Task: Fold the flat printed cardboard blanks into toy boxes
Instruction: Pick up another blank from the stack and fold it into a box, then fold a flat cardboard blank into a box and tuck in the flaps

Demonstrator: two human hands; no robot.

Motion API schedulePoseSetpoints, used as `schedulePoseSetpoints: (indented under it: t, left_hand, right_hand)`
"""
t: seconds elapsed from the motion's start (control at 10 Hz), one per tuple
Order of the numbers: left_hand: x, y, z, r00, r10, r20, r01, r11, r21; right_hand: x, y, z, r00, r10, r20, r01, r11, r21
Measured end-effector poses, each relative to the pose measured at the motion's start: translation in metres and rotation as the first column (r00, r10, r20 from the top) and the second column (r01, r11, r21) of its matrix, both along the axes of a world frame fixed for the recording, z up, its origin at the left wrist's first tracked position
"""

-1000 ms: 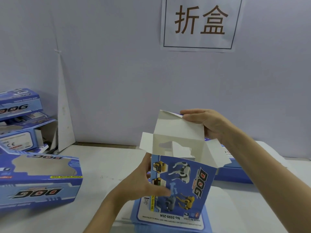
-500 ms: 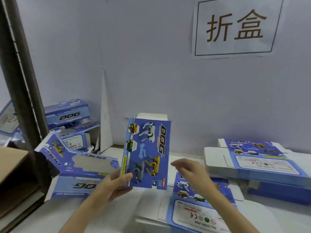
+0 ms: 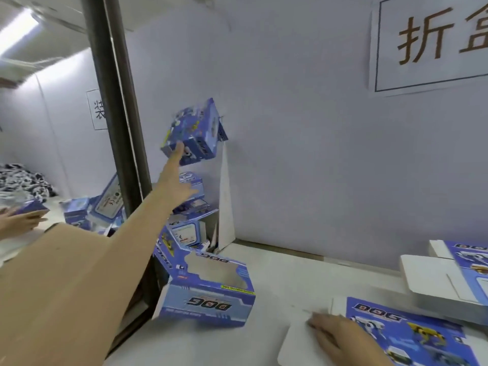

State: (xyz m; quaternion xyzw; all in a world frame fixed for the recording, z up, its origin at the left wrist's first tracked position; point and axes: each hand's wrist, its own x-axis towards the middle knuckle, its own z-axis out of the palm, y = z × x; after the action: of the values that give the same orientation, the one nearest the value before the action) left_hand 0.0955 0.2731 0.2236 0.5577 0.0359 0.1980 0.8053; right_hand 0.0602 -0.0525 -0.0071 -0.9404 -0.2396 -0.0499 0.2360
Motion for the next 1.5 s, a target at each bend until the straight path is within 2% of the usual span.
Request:
schedulePoseSetpoints:
  t: [0.1,0.2,0.3,0.4,0.6,0.7,0.8,0.9,1.0,1.1,1.2,1.3,1.4,1.5]
  left_hand:
    - [0.016,-0.006,-0.045,0.905,-0.024,-0.425,0.38,0.494,0.782]
    - [0.014,-0.013,-0.104,0.524,0.429,-0.736,0.851,-0.233,0.47]
    - [0.003,-0.016,-0.143,0.762,0.383,-0.522,0.644,-0.537,0.545]
    - [-0.004,-0.015,-0.145,0.879,0.168,-0.446,0.467,-0.489,0.736]
    - [0.004,-0.025,-0.148,0.98,0.118,-0.16,0.197,-0.694,0.693]
    - [0.004,-0.023,-0.135,0.996,0.069,-0.062,0.08,-0.285,0.955]
    - [-0.002,-0.016,-0.112,0.991,0.092,-0.102,0.078,0.227,0.971]
    - [0.019,0.002,-0.077,0.972,0.108,-0.207,0.03,0.823,0.567]
    - [0.041,0.024,-0.027,0.993,0.096,0.069,-0.079,0.973,-0.218]
    - [0.052,0.01,-0.021,0.994,0.055,0.096,-0.009,0.906,-0.423]
    - [0.047,-0.043,-0.073,0.973,-0.183,-0.138,0.195,0.978,0.08]
    - [0.039,-0.105,-0.137,0.887,-0.287,-0.363,0.462,0.51,0.725]
    - [0.029,-0.166,-0.184,0.859,-0.307,-0.41,0.459,0.104,0.882]
    - [0.024,-0.206,-0.204,0.839,-0.308,-0.449,0.486,0.052,0.873]
  right_hand:
    - [0.001,-0.002,0.001,1.0,0.001,-0.02,-0.001,1.0,-0.003]
    - [0.0,-0.002,0.0,0.999,0.017,-0.04,-0.017,1.0,-0.004]
    - [-0.002,-0.002,-0.001,0.999,-0.001,-0.046,0.001,1.0,-0.002]
    - [-0.005,-0.003,-0.001,0.999,-0.015,-0.052,0.015,1.0,-0.01]
    - [-0.015,-0.001,0.0,0.998,-0.042,-0.035,0.042,0.999,-0.004]
    - [-0.015,-0.003,0.0,0.999,-0.031,-0.015,0.031,0.999,-0.016]
    - [-0.014,-0.003,-0.002,1.0,-0.023,-0.012,0.023,1.0,0.002]
    - [-0.01,-0.002,-0.001,0.999,-0.022,-0.041,0.022,1.0,0.02]
    - [-0.008,-0.002,-0.001,0.998,-0.022,-0.057,0.023,1.0,0.012]
    - [-0.008,-0.003,-0.002,0.998,-0.031,-0.053,0.031,1.0,0.006]
    - [-0.006,-0.002,-0.003,0.998,-0.031,-0.053,0.032,0.999,0.021]
    - [-0.01,0.001,0.0,0.998,-0.059,-0.035,0.059,0.998,0.008]
    - [-0.015,-0.002,0.006,0.971,-0.225,0.081,0.226,0.974,-0.001]
    - [-0.017,-0.016,0.017,0.935,-0.345,0.082,0.348,0.938,-0.016]
